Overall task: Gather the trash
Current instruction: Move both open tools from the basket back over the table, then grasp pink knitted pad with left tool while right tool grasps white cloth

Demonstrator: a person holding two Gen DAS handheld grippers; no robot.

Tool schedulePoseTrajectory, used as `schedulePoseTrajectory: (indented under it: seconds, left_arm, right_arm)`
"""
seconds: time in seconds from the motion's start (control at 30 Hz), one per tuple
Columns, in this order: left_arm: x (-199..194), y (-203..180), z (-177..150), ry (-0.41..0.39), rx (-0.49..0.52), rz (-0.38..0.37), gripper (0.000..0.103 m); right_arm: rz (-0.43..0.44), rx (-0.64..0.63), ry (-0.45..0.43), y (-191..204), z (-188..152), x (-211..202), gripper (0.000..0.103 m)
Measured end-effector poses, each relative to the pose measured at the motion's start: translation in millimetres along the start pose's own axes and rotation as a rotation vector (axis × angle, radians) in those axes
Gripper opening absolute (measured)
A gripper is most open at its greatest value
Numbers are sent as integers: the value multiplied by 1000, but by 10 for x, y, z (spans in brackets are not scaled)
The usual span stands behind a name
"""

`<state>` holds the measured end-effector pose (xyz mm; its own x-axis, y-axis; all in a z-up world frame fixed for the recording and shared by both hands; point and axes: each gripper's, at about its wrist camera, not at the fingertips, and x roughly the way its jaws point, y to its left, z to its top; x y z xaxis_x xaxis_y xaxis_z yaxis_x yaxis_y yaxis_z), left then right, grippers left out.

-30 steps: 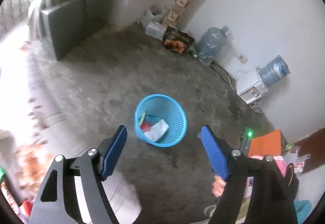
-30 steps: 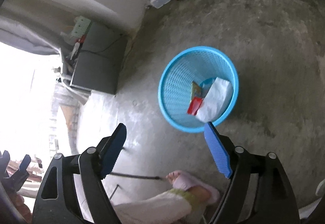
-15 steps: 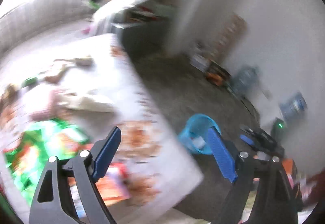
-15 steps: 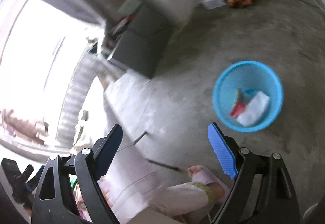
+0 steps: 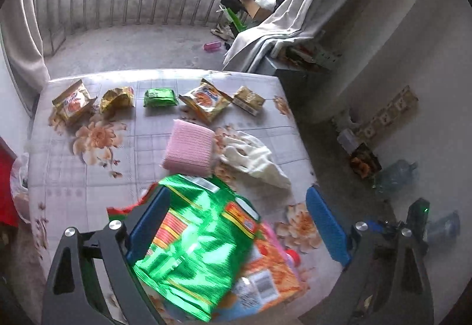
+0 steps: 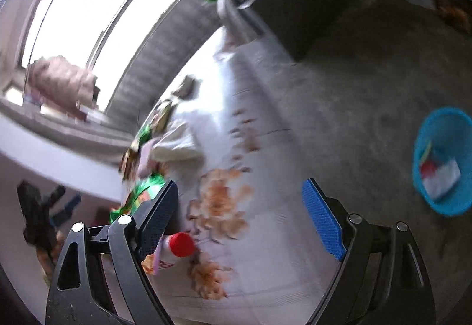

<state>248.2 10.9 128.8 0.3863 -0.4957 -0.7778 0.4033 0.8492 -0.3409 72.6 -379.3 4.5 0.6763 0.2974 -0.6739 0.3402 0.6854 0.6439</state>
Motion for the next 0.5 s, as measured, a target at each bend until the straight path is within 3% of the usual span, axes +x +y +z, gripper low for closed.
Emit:
schedulePoseTrajectory:
  seconds: [0.3,0.5]
  left_arm:
    - [857,327,485,253,-62,-21,93]
    - [1463,546,711,373,-72,70,93]
  right_arm:
    - [2,-242,87,948,167,699,82]
    - [-43,-326,150,1201,261,1231,82]
